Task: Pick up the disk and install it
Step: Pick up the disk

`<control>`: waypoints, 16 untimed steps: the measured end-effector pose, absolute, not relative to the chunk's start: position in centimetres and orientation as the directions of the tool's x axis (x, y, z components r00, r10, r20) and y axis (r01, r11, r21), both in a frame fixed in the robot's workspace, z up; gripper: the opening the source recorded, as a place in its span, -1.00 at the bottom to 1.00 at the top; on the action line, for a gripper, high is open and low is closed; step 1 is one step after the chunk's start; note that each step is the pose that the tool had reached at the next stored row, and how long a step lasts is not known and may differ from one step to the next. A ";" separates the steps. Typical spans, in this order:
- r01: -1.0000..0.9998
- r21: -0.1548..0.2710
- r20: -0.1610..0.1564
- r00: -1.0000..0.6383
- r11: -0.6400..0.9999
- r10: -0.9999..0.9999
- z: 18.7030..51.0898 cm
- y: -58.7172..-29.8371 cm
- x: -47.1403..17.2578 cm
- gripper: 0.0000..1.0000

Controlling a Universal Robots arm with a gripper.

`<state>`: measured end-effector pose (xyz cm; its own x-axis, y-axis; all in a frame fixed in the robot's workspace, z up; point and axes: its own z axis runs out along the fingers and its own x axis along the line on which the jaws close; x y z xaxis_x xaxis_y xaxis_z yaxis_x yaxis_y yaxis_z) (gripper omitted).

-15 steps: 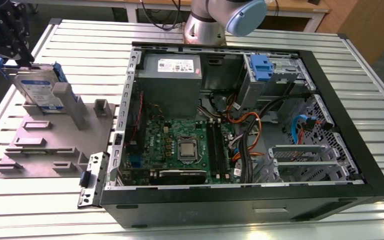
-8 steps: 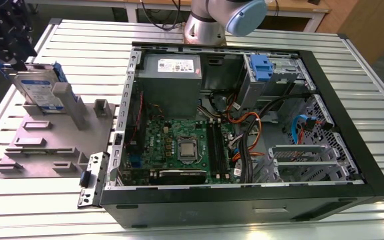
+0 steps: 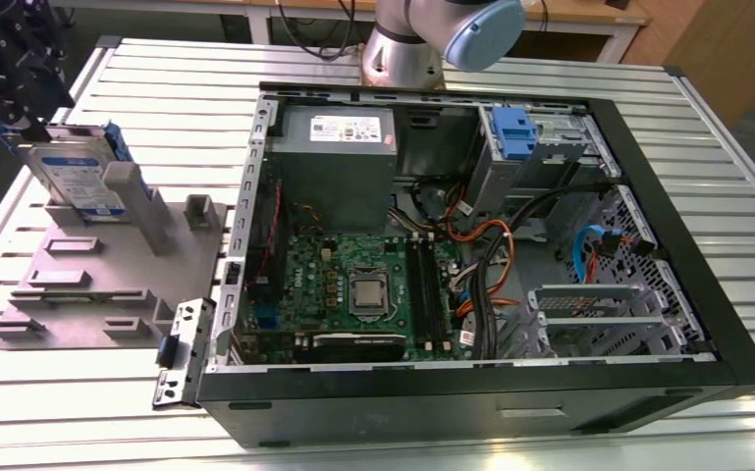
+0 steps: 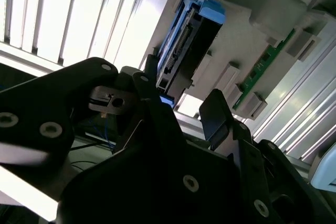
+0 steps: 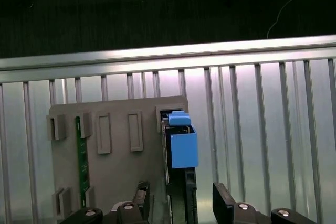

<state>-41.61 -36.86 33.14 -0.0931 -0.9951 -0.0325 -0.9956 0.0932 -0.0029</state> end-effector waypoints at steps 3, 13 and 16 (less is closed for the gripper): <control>-0.996 -0.003 -0.033 -0.092 0.092 -0.995 32.6 -36.9 -41.6 0.18; -0.997 -0.003 -0.033 -0.083 0.084 -0.996 30.8 -36.9 -41.6 0.18; -0.997 -0.001 -0.033 -0.080 0.080 -0.996 30.3 -36.8 -41.6 0.18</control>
